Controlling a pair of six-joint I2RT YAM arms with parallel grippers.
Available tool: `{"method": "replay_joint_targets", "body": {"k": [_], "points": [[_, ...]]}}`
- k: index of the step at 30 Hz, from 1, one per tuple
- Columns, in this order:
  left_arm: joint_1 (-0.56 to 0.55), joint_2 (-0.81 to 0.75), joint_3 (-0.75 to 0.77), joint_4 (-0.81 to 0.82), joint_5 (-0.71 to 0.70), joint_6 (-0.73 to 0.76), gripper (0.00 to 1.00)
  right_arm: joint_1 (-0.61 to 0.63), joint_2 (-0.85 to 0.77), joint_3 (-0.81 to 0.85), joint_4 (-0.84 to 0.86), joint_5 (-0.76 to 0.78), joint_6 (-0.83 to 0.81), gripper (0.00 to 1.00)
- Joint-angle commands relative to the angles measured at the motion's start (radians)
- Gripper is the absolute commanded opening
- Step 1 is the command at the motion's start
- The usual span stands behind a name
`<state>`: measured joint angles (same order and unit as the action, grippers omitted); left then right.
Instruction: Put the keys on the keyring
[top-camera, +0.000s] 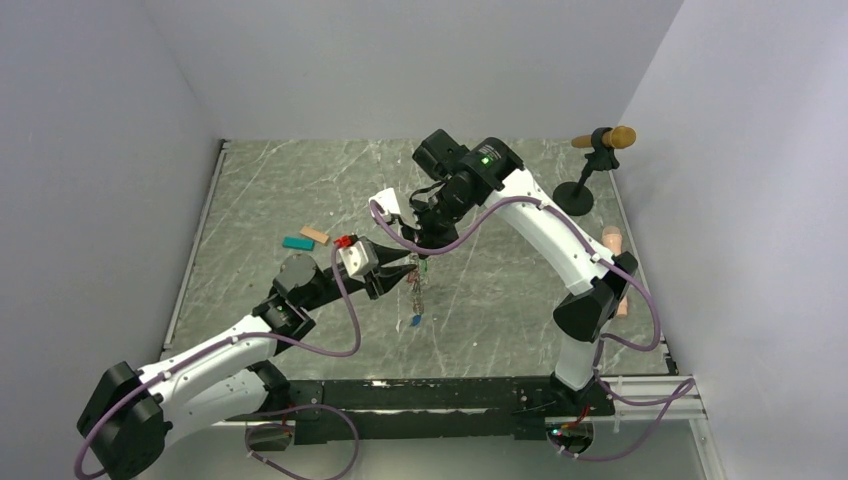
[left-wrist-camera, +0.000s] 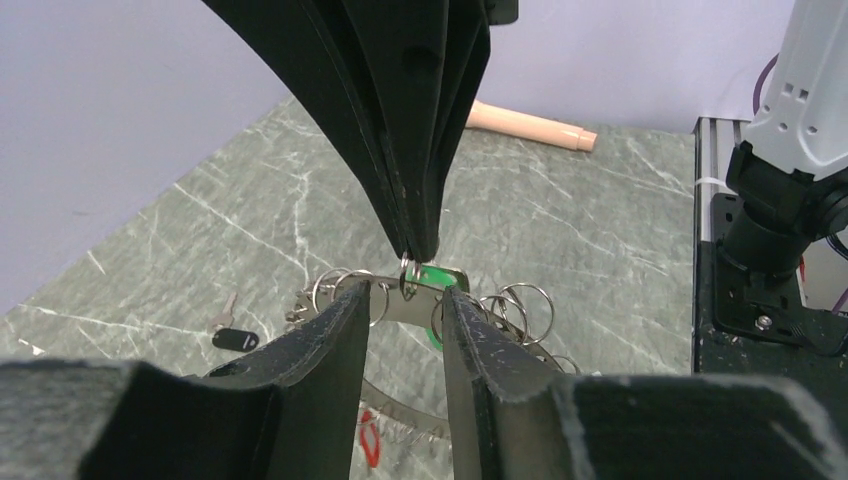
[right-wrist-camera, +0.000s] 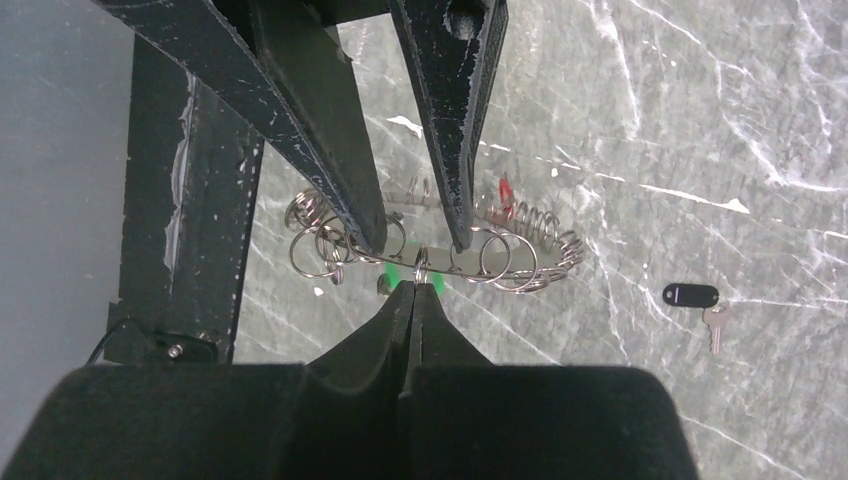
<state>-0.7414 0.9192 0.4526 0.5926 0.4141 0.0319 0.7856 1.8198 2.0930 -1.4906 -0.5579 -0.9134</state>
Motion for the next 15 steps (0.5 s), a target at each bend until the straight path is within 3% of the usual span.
{"method": "replay_joint_targets", "body": {"k": [1,11,13,15], "points": [[-0.006,-0.008,-0.007,0.108,0.011,-0.025,0.37,-0.004,-0.027,0.013,-0.005,-0.052,-0.012,0.00],[-0.005,0.011,0.010,0.079,0.062,-0.063,0.25,-0.004,-0.026,0.017,-0.007,-0.065,-0.012,0.00],[-0.004,0.020,0.016,0.072,0.076,-0.062,0.18,-0.004,-0.026,0.014,-0.007,-0.064,-0.012,0.00],[-0.004,0.023,0.022,0.064,0.081,-0.062,0.00,-0.004,-0.027,0.013,-0.006,-0.066,-0.011,0.00]]}}
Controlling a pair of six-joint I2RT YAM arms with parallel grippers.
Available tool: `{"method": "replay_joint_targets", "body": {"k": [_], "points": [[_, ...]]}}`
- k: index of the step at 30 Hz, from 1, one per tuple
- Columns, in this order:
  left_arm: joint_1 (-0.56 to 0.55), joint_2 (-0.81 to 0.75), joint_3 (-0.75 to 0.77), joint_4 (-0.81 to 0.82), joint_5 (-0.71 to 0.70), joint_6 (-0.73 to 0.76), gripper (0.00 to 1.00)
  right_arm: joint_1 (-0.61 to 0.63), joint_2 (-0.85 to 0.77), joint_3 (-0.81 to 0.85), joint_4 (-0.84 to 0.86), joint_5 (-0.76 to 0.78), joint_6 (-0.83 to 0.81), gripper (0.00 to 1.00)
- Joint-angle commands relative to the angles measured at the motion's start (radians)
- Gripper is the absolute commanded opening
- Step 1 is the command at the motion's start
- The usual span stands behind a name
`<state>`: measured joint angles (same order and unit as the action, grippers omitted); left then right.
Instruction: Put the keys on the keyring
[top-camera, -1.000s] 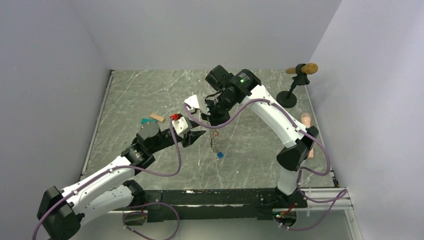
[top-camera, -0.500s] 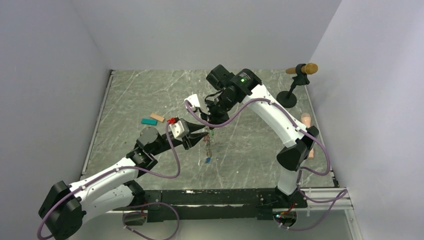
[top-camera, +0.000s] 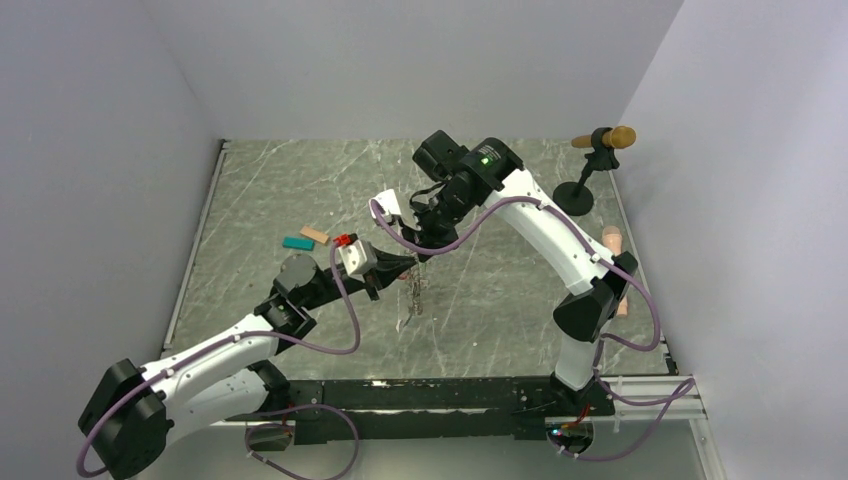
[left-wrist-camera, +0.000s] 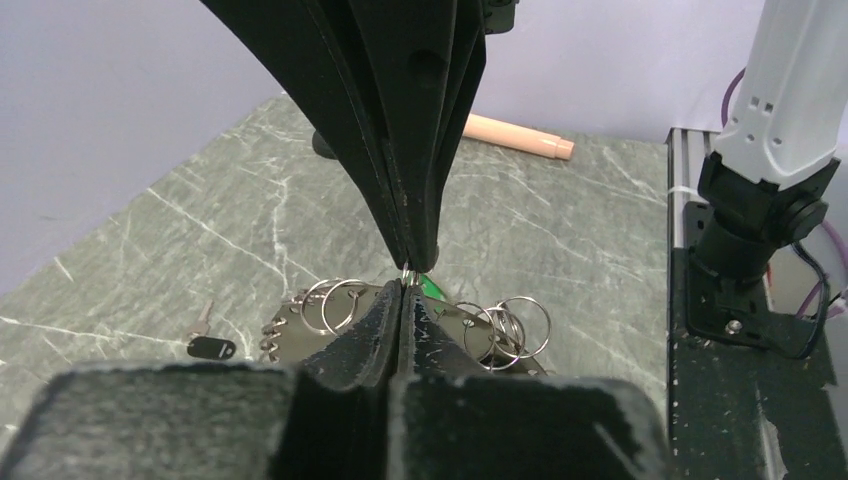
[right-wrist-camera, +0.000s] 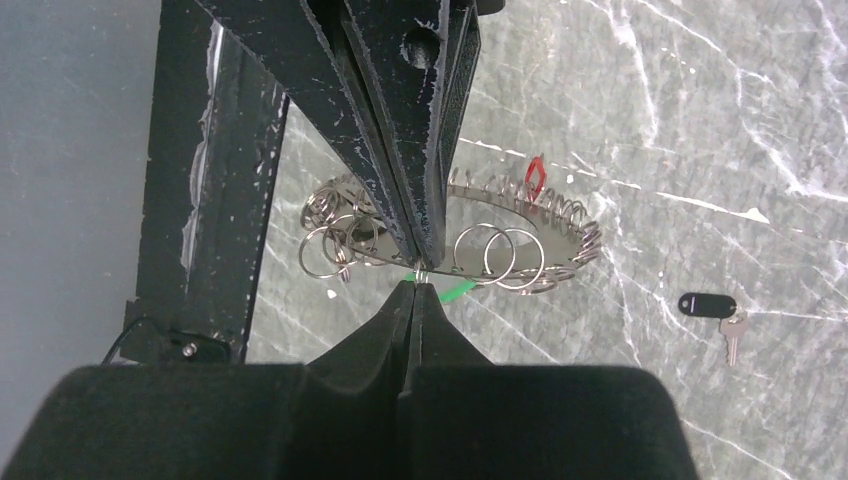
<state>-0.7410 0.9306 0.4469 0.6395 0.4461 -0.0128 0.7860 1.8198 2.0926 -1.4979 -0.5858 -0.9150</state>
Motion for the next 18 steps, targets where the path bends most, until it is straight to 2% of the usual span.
{"method": "replay_joint_targets", "body": {"k": [1,10,13,18], "points": [[-0.005,0.011,0.029,0.018,0.046,-0.018,0.00,-0.004,-0.028,0.012,0.002,-0.039,-0.011,0.00],[-0.005,0.008,0.047,-0.008,0.003,-0.065,0.00,-0.004,-0.034,-0.005,0.002,-0.054,-0.019,0.00],[-0.005,0.009,0.045,0.006,-0.009,-0.087,0.11,-0.003,-0.038,-0.006,0.001,-0.054,-0.019,0.00],[-0.005,0.014,0.053,0.001,-0.007,-0.096,0.12,-0.004,-0.043,-0.013,0.002,-0.055,-0.021,0.00]]}}
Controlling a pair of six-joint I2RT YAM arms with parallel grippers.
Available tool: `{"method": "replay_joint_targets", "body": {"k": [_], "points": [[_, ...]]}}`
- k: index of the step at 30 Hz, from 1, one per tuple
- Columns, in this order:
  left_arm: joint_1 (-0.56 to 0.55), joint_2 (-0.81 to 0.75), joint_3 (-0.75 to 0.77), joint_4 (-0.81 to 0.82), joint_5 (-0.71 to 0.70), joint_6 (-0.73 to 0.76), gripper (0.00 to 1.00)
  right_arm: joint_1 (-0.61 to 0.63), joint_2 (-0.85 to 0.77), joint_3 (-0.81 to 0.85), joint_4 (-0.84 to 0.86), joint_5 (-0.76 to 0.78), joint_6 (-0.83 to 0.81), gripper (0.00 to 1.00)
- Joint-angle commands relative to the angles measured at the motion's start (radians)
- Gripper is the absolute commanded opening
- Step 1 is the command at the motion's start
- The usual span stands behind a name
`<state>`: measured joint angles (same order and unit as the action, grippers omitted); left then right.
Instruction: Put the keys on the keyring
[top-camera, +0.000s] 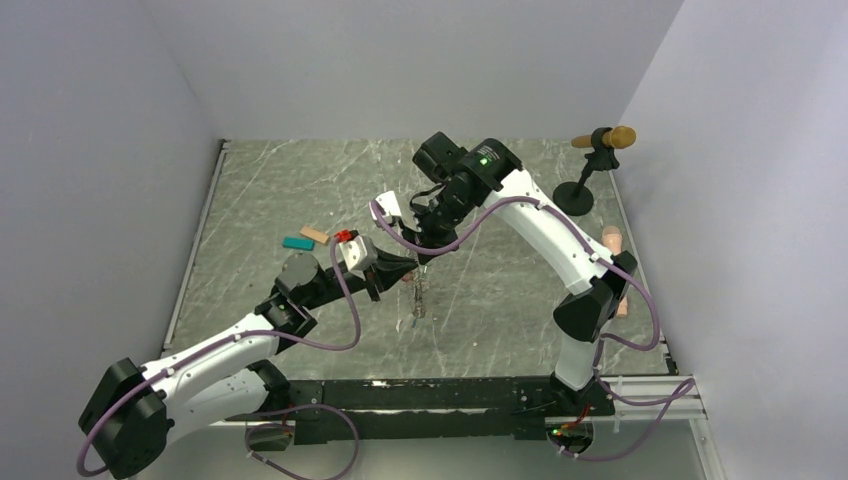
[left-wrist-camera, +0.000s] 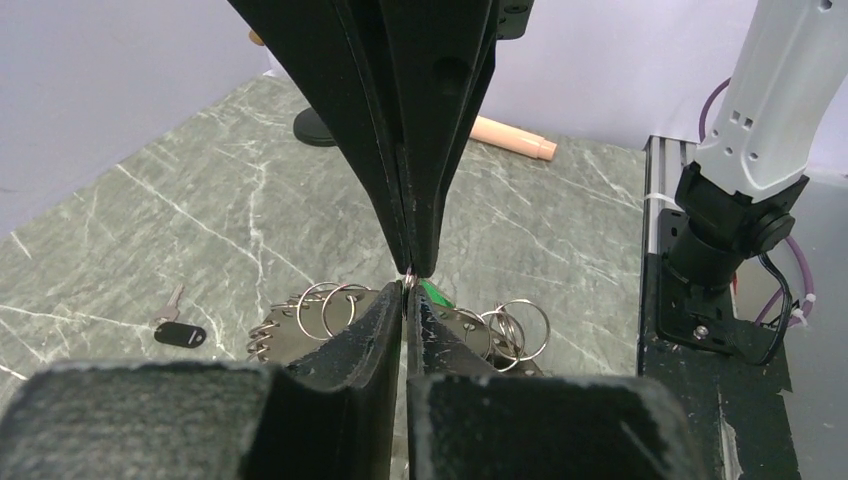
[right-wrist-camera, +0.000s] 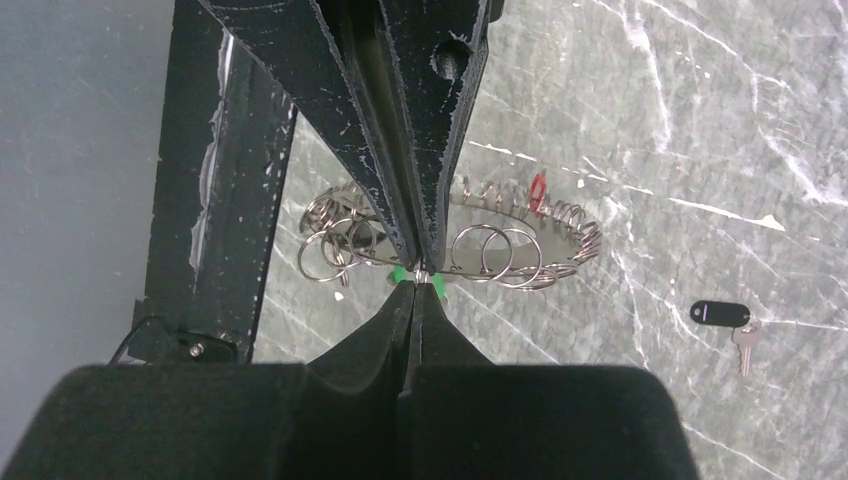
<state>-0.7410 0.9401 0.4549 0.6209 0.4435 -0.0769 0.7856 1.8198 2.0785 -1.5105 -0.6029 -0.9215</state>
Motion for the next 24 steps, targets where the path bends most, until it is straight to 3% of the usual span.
{"method": "replay_joint_targets", "body": {"k": [1,3,6,10,13,19,24], "points": [[-0.005,0.005,0.045,0.021,-0.005,-0.033,0.13,-0.004,-0.044,0.000,0.013,-0.038,-0.014,0.00],[-0.005,0.003,0.044,0.024,-0.009,-0.037,0.19,-0.004,-0.045,-0.003,0.013,-0.039,-0.015,0.00],[-0.005,0.002,0.041,0.034,-0.006,-0.040,0.18,-0.003,-0.047,-0.005,0.014,-0.040,-0.016,0.00],[-0.005,-0.001,0.040,0.037,0.000,-0.043,0.12,-0.004,-0.049,-0.006,0.014,-0.041,-0.016,0.00],[-0.005,0.001,0.045,0.025,0.006,-0.037,0.00,-0.003,-0.049,-0.006,0.013,-0.041,-0.016,0.00],[-0.004,-0.020,0.027,0.045,-0.013,-0.055,0.00,-0.007,-0.053,-0.009,0.016,-0.060,-0.013,0.00],[-0.005,-0.093,-0.025,0.142,-0.100,-0.126,0.00,-0.041,-0.056,-0.027,0.015,-0.146,-0.024,0.07]]}}
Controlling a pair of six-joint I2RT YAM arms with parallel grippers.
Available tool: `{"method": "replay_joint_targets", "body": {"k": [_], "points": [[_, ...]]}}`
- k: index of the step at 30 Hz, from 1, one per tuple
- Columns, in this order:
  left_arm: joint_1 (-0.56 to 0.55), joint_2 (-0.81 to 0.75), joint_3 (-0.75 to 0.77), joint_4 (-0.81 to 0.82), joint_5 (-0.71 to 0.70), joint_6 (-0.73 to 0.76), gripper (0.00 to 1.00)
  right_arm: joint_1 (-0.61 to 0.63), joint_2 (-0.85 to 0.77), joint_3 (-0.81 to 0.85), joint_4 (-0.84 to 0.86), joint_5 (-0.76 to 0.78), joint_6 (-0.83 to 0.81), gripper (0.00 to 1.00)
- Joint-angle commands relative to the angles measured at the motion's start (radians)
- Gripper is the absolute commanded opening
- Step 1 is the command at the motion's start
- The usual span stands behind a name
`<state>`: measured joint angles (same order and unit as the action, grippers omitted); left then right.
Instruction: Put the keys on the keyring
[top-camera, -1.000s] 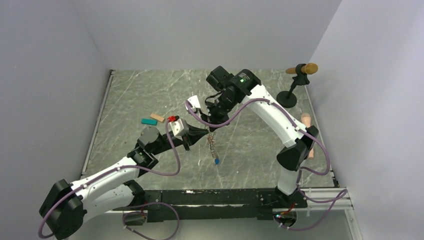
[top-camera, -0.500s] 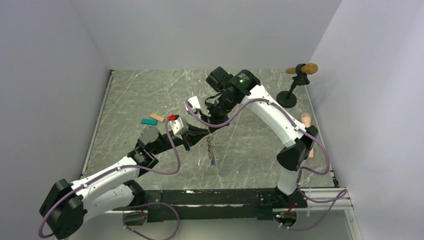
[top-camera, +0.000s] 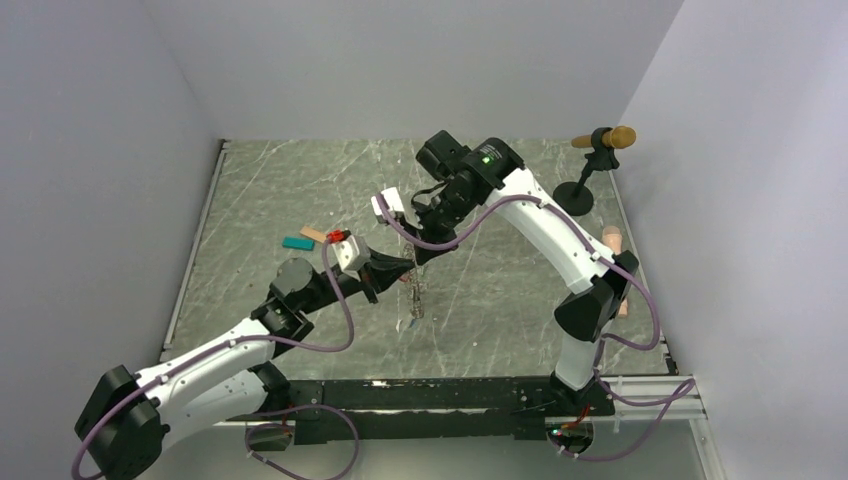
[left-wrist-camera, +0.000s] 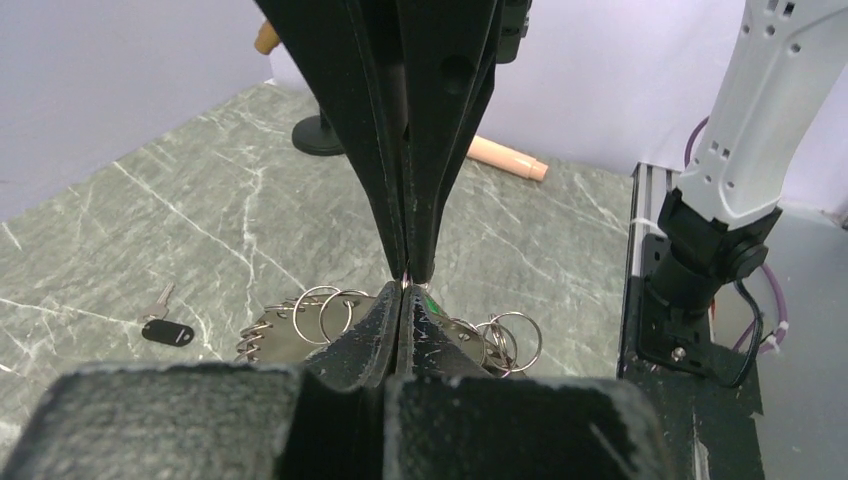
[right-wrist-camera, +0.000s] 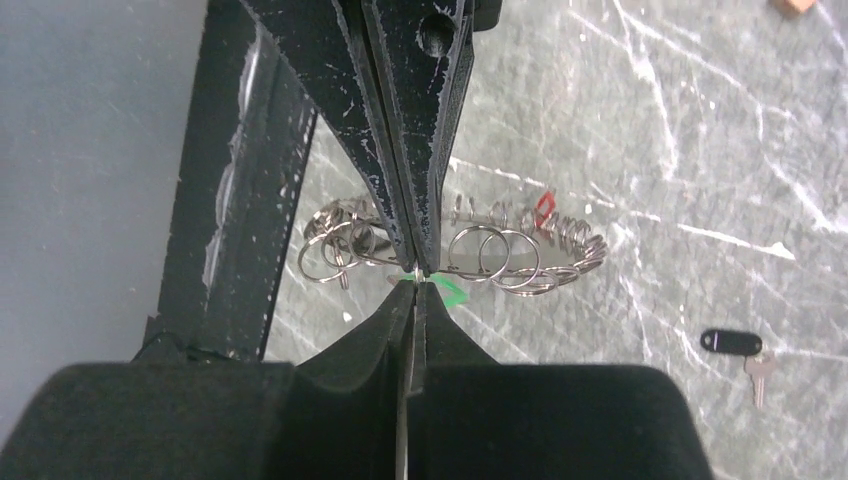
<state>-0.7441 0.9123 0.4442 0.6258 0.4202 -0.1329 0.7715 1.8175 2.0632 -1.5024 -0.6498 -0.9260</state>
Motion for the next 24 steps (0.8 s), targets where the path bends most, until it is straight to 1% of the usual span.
{"method": "replay_joint_targets", "body": {"k": [1,7,12,14,16,22,24], "points": [[-0.002,-0.074,-0.022,0.163,-0.085,-0.088,0.00,-0.032,-0.056,-0.018,0.007,-0.117,-0.023,0.07],[-0.002,-0.083,-0.074,0.344,-0.142,-0.196,0.00,-0.062,-0.064,-0.041,0.009,-0.198,-0.039,0.12],[-0.001,-0.054,-0.089,0.461,-0.181,-0.253,0.00,-0.065,-0.073,-0.073,0.027,-0.241,-0.041,0.17],[-0.002,-0.038,-0.090,0.503,-0.194,-0.273,0.00,-0.065,-0.073,-0.081,0.038,-0.251,-0.039,0.18],[-0.003,-0.022,-0.088,0.532,-0.198,-0.286,0.00,-0.066,-0.072,-0.081,0.044,-0.260,-0.034,0.18],[-0.002,0.011,-0.090,0.569,-0.183,-0.296,0.00,-0.102,-0.076,-0.061,0.035,-0.332,-0.034,0.26],[-0.002,0.011,-0.096,0.570,-0.174,-0.295,0.00,-0.127,-0.084,-0.054,0.028,-0.349,-0.041,0.27]]}}
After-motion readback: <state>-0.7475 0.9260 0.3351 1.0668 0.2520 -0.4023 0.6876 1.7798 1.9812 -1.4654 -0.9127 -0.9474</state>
